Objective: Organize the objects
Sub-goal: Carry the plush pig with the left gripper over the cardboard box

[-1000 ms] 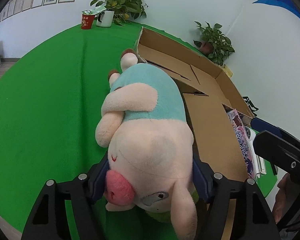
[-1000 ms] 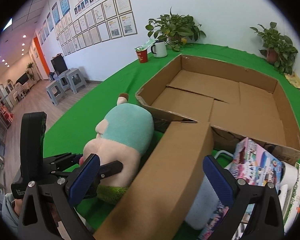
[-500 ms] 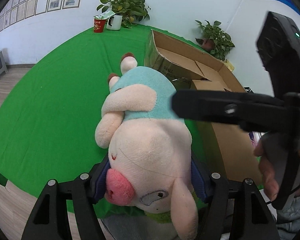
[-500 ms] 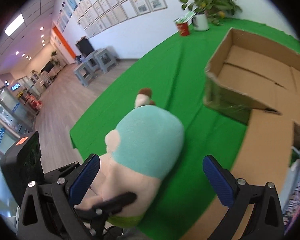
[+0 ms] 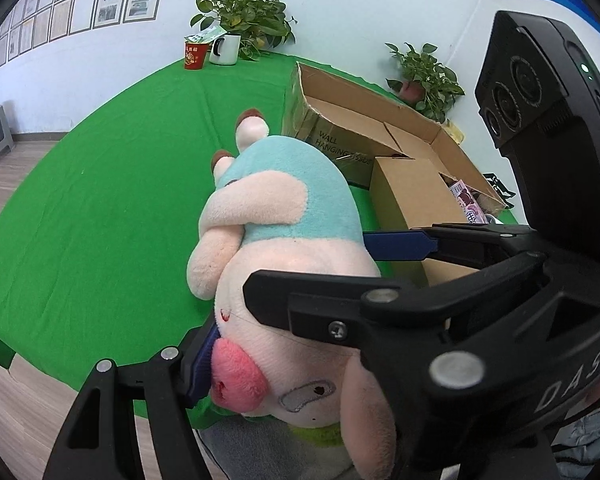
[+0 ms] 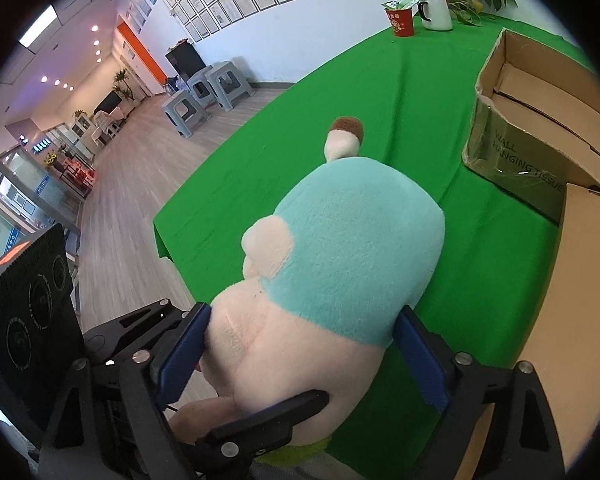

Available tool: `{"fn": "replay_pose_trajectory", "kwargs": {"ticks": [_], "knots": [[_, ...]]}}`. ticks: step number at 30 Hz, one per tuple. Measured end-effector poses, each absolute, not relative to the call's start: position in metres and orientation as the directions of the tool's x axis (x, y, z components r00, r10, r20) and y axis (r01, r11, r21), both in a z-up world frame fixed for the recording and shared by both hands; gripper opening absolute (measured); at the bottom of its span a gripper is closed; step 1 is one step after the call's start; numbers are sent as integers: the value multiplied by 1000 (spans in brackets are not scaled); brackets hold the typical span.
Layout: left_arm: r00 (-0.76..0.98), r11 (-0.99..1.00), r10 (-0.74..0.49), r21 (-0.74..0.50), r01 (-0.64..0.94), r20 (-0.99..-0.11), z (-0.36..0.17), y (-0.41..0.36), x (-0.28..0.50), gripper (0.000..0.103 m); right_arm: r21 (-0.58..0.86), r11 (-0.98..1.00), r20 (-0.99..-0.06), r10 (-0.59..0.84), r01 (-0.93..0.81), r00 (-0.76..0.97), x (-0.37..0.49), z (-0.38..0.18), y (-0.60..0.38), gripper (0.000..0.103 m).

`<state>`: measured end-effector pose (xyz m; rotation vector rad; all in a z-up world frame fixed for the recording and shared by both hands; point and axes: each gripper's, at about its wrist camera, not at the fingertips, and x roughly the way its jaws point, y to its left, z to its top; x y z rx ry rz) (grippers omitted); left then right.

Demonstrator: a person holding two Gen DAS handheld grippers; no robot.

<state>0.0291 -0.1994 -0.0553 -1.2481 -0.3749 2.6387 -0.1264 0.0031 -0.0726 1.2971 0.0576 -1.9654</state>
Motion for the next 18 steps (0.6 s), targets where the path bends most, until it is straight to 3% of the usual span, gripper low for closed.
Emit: {"fn": "replay_pose_trajectory", "kwargs": {"ticks": [7,18], "knots": [[-664,-956,275,-273,-109,-695,-34,-188,19,65,334,-709,-753,-597,622,-276,-119,-59,14,77],[-699,-941,337,-247,-231,-630,19,-141,-35,65,262,-770,-668,-579,581,-466,-140,-14,42,72]]}}
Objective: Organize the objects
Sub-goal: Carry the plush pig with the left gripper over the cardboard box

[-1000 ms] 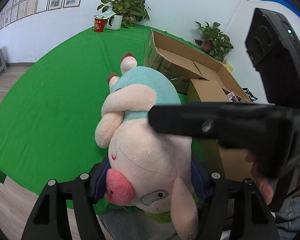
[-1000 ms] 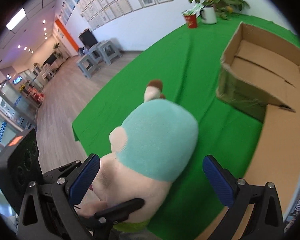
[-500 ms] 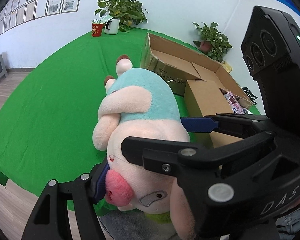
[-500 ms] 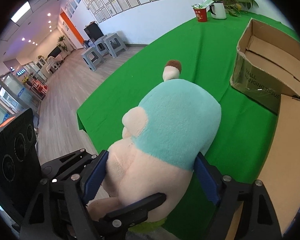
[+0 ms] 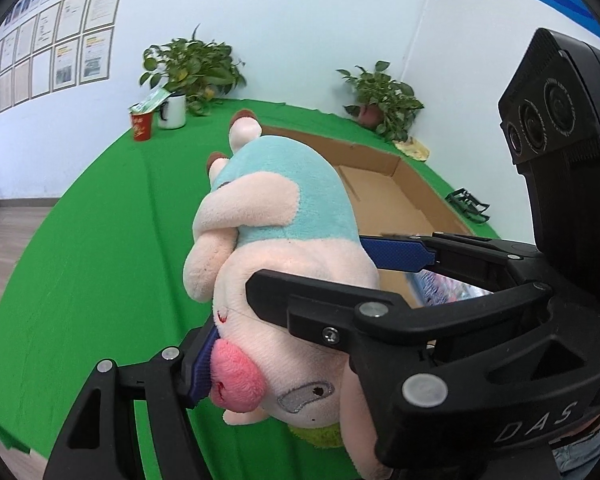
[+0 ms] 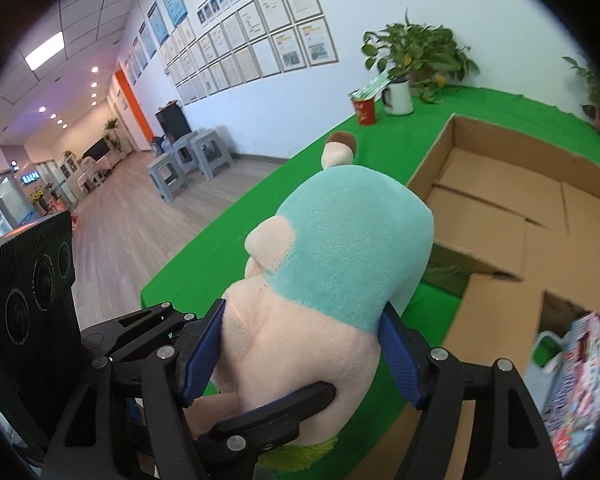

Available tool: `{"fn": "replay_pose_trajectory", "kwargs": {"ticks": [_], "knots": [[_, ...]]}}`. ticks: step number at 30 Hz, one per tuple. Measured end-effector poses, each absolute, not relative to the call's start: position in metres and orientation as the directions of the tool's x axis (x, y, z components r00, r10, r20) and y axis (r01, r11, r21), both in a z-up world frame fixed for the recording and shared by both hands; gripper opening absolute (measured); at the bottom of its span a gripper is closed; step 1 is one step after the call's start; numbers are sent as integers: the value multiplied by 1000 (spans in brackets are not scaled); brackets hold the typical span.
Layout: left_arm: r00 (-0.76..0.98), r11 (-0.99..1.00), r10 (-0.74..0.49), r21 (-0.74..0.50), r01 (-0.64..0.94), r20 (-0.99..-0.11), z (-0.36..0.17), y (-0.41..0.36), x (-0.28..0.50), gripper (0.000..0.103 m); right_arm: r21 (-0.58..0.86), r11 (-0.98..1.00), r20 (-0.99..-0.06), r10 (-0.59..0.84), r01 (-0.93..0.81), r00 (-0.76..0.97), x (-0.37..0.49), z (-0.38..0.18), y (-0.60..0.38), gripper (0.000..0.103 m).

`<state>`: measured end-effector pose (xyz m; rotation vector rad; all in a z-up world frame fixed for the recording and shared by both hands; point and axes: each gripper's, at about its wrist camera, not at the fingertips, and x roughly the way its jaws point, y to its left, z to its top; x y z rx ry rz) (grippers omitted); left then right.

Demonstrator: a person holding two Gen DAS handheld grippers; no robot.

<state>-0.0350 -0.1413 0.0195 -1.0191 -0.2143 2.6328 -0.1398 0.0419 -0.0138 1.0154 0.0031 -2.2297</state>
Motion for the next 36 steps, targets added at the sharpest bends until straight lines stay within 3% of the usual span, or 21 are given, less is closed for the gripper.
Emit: {"fn": "replay_pose_trajectory", "kwargs": {"ticks": [9,19,36], "knots": [[-697,-909,415,-300,-290,-585,67,-102,-117,65,136,-826,-669,-484,547,-564,-184,27,70,71],[-686,-904,426,-311,-294,-589,96,-78,-197,65,132,-835,-676,-471,535,-567,-233,46,85,71],[-593,-901,430,-366,-233,-681,48,-97,-294,65,213,-833,-756,-472,511,-453,-308,22,82,71]]}}
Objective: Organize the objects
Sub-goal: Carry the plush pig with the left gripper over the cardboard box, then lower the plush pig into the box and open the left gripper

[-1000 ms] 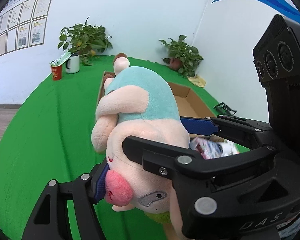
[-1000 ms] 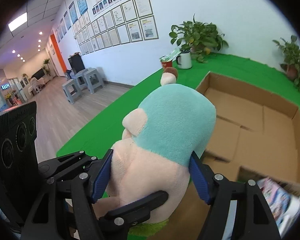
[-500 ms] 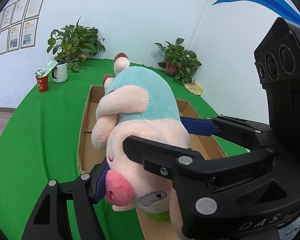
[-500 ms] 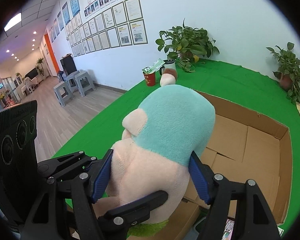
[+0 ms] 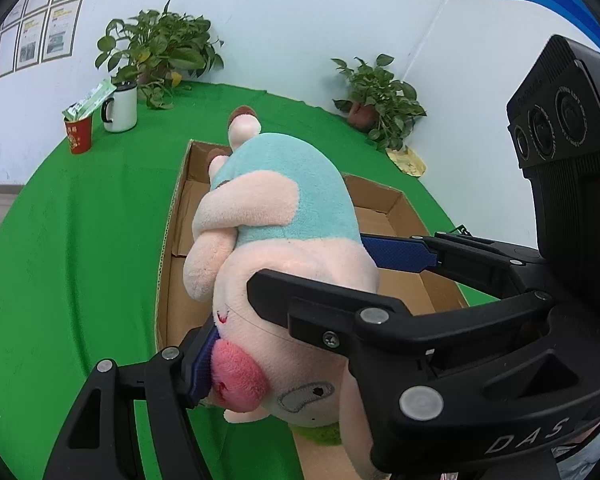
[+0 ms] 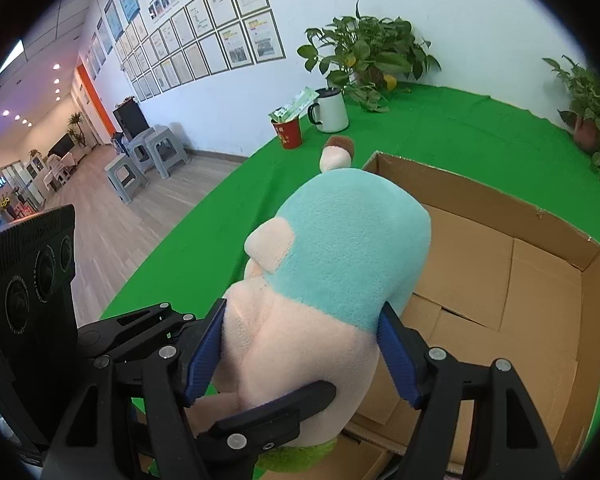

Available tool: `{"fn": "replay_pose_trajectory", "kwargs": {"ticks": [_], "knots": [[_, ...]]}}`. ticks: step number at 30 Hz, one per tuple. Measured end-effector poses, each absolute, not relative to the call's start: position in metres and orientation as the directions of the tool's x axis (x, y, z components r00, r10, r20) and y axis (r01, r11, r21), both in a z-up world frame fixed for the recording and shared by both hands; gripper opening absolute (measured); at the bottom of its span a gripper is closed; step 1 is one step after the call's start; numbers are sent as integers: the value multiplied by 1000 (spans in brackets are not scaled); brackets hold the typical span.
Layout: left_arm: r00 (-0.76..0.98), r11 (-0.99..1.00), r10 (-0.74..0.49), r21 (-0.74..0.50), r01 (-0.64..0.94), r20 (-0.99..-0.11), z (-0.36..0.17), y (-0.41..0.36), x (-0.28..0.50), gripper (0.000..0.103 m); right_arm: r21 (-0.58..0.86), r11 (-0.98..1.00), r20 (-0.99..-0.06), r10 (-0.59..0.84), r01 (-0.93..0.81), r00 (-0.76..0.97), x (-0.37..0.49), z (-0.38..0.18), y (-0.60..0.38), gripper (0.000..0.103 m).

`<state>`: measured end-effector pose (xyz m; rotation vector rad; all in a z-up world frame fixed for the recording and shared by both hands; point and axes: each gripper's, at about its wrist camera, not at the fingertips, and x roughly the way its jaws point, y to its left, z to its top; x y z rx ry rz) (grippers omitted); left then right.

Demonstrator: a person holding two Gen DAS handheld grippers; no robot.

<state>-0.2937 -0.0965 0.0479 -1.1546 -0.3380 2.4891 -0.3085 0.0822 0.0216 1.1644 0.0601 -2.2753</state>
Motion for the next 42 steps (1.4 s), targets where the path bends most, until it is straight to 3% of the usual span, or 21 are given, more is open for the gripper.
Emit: {"fn": "replay_pose_trajectory", "kwargs": {"ticks": [14,23,34,36,38,42], "knots": [[-493,-906,408,-408,-113,-768,-42,-125,-362,68,303,-821,-801,-495,484,-338,-361,-53,69,71],[-511,-930,357,-348,-119,-782,-39,-114,-345,75,447,-775,-747,-598,446,-291,-361,-67,83,84],[-568,-947,308,-305,-103,-763,-16,-127,-299,77,573,-721,-672,-685,389,-280,-351,-56,111,85],[-570,-942,314,-326,-83,-760,-16,-131,-296,75,566,-739,-692,-667,365,-277,-349,-59,115,82],[-578,-943,306,-327,-71,-756,-14,-134,-294,72,555,-754,-716,-648,351,-260,-348,-67,115,64],[-581,-959,260,-275,-65,-771,-14,-130,-293,55,543,-766,-733,-632,344,-251,-346,-74,107,57]]}}
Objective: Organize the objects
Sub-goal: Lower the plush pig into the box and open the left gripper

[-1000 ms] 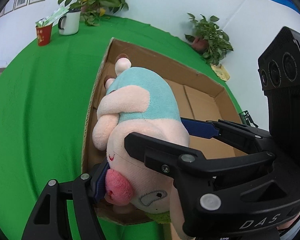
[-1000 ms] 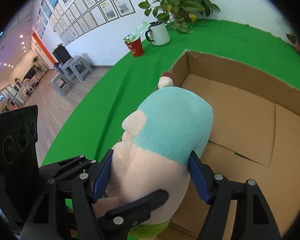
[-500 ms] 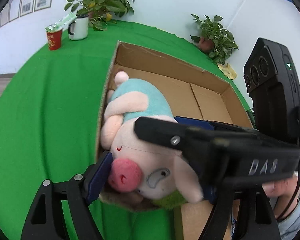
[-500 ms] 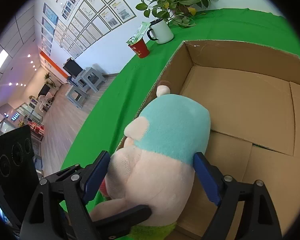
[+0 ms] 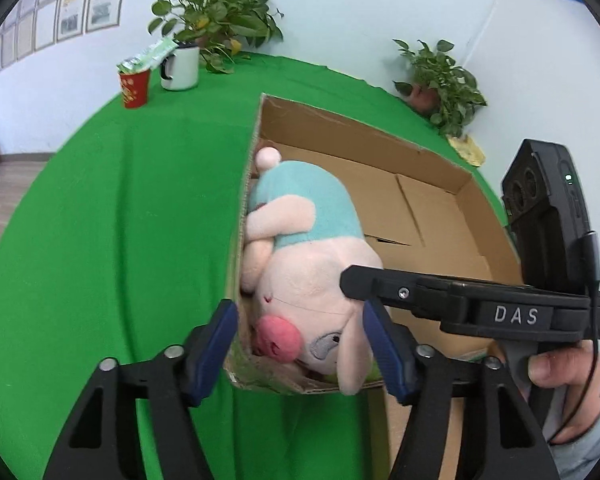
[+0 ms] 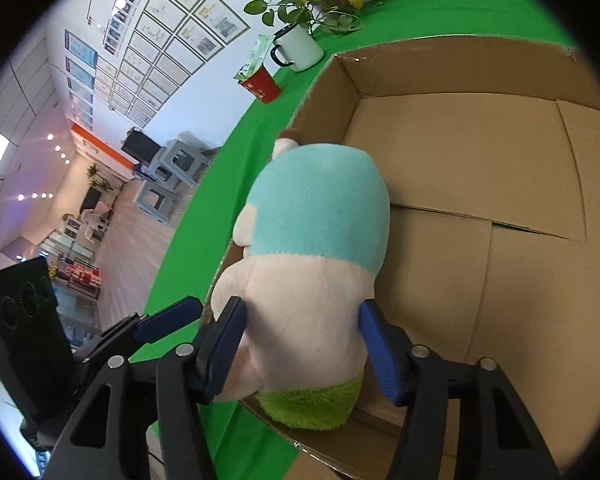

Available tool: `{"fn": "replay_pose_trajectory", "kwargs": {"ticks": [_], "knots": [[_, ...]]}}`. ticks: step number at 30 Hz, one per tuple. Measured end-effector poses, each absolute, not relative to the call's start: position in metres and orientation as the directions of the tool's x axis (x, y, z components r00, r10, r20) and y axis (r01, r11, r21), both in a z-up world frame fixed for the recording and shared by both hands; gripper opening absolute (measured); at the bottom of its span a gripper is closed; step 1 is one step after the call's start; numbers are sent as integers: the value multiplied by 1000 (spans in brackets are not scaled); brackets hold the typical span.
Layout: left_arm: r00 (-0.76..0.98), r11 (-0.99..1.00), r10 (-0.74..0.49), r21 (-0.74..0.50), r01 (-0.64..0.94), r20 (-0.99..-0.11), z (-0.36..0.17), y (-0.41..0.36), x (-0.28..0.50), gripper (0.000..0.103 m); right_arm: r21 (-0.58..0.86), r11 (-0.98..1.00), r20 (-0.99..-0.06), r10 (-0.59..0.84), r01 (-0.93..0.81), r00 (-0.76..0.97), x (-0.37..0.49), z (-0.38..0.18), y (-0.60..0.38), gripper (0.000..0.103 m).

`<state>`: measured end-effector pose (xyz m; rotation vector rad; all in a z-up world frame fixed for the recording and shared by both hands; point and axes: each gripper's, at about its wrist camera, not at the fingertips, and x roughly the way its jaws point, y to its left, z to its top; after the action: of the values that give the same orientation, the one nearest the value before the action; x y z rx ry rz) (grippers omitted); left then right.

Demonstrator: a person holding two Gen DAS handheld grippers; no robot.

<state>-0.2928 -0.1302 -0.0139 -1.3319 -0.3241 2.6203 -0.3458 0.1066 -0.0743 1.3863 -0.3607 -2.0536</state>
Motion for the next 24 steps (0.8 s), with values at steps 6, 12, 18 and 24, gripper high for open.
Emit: {"fn": "replay_pose_trajectory", "kwargs": {"ticks": [6,12,18,24], "knots": [[-576,-973,205,-230,-31,-791,-16,-133,-287,48,515,-782,-744,-611,351,-271,-342,-73,103,58],[-697,-994,109,-74,-80,-709,21,-109,-241,77,418,-836,-699,-546,357,-461,-312,-39,133,101],[-815,-996,64,9,-84,-575,52,-74,-177,103,207,-945,-662,-327,254,-675,-244,-18,184,102],[-828,-994,107,-32,-108,-550,66,-44,-130,103,169,-962,-643,-273,216,-715,-185,-15,208,102]]}}
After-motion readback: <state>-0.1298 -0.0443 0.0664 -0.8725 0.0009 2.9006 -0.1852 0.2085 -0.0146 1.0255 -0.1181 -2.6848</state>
